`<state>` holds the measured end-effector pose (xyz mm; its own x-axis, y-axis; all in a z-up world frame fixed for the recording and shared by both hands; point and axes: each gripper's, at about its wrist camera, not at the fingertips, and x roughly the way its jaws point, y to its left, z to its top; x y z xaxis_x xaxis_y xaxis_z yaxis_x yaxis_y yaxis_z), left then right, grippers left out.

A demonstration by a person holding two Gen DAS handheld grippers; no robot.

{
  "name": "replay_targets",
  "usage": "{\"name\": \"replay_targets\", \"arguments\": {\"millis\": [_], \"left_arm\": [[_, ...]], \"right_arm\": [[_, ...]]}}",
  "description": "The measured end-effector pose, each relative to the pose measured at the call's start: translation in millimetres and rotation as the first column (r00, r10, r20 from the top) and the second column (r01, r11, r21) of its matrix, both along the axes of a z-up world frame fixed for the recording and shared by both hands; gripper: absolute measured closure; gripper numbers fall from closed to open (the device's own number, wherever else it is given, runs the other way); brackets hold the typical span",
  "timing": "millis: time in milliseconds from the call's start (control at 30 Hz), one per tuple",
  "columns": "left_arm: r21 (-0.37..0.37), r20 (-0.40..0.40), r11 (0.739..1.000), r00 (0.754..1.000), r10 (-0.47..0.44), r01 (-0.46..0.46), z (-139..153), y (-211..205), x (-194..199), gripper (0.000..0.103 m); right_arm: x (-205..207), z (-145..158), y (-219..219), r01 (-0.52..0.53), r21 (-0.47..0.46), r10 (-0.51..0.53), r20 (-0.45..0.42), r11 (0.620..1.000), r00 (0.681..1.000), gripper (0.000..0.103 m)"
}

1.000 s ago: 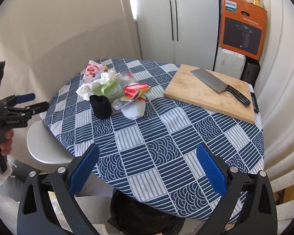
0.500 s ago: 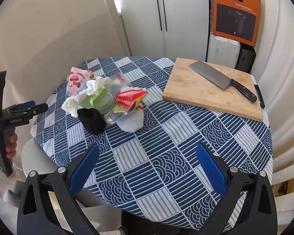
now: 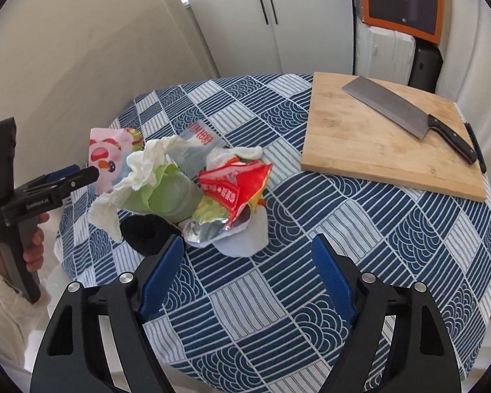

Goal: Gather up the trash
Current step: 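Reach the left tool to the pink paper cup and close on it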

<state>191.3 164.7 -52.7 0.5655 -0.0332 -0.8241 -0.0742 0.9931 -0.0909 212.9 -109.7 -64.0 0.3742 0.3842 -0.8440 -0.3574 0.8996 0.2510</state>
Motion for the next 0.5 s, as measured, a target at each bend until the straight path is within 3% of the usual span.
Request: {"name": "replay_targets", "arguments": {"millis": [100,200,300,367,400,467,500], "left_arm": [[-0.012,-0.002,0.999,0.999,-0.049,0.049,-4,-5,11,0.023],[0.001,-0.008,0.995,0.995,-0.095,0.095,-6,-14,19,0.037],[0.028,-0.028,0.992,0.992,-0.122,0.123,-11,-22,25,0.059],[0.042,-0.034,0.991,0.991,-0.127,0.128,-13,-25,27,0.079],[0.037,-0.042,0.99,0.99,-0.134,0.135,-14,-25,28,0.08],[0.03,-0.038,0.99,0.99,-0.135,0.137,-13,-25,26,0.089],[0.034,-0.037,0.99,0.99,-0.137,0.138,-12,-25,25,0.089]], "right_arm": [[16,-11,6,0.007,0.033,-0.006,-0.034,0.999,0.999,0.027],[30,-22,10,0.013,0.066,-0.008,-0.069,0.998,0.998,0.029],[43,-40,13,0.02,0.132,-0.001,-0.138,0.991,0.99,0.038],[50,-52,15,0.032,0.163,-0.002,-0.182,0.986,0.983,0.055],[52,-57,16,0.038,0.175,-0.002,-0.2,0.984,0.98,0.062],[55,-63,18,0.046,0.2,-0.002,-0.219,0.979,0.976,0.094],[56,-63,18,0.049,0.213,-0.001,-0.22,0.976,0.975,0.094]]}}
